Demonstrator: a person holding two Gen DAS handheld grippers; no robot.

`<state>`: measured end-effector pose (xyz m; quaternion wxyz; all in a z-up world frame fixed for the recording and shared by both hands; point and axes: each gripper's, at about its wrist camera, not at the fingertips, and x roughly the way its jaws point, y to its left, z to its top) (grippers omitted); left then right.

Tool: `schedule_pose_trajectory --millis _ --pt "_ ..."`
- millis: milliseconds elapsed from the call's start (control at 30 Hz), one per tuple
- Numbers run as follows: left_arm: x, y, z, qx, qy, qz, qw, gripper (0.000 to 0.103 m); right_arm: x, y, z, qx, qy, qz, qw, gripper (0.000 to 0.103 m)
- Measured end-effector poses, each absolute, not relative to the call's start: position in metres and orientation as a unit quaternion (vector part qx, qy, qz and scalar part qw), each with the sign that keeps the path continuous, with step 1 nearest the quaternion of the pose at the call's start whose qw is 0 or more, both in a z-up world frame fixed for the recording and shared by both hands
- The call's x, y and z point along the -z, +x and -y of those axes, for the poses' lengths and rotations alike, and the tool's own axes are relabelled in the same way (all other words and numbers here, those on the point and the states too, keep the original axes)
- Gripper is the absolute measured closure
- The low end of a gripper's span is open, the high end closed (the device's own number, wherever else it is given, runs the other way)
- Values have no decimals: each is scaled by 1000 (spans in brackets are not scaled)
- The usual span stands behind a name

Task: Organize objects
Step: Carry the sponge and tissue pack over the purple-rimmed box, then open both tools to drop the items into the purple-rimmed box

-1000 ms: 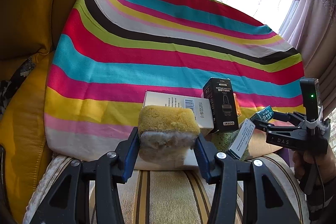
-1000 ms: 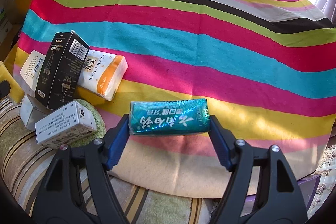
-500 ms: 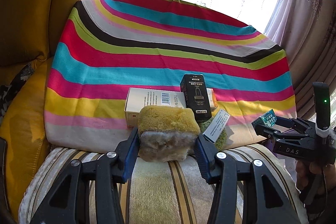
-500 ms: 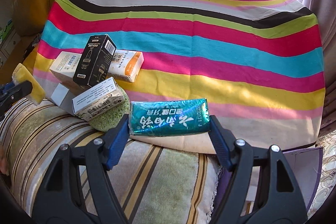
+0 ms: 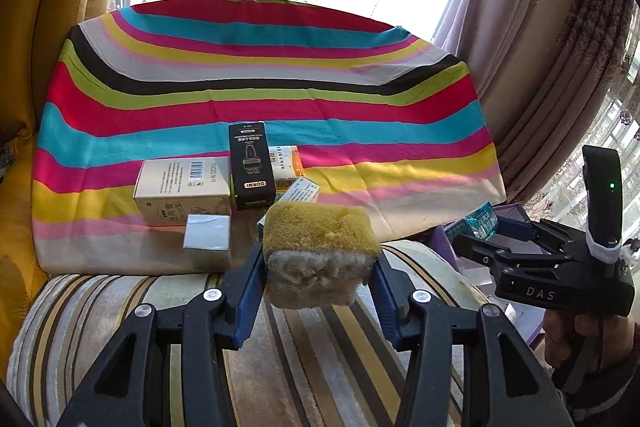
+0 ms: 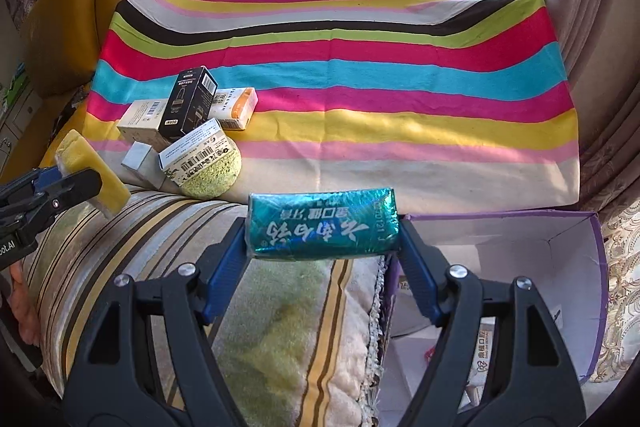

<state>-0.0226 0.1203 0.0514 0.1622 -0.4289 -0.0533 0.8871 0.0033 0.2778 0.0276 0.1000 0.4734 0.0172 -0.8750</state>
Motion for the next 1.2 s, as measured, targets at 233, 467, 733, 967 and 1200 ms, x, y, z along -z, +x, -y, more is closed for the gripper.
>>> schedule_pose_trajectory --millis 233,467,733,967,1200 --pt "-59 -7 -166 -873 -426 37 235 53 -37 32 -315 882 467 1 68 27" --pt "-64 8 -213 -854 -429 14 294 53 -45 55 -357 888 458 24 28 27" --pt "-67 25 -259 -835 -427 -18 347 53 -50 72 -397 894 446 42 -16 27" --pt "-72 39 -289 -810 -421 -23 407 30 -55 84 -426 897 436 60 -46 27" --pt "-76 37 -276 -827 -413 -14 381 24 -57 86 -433 898 432 58 -61 18"
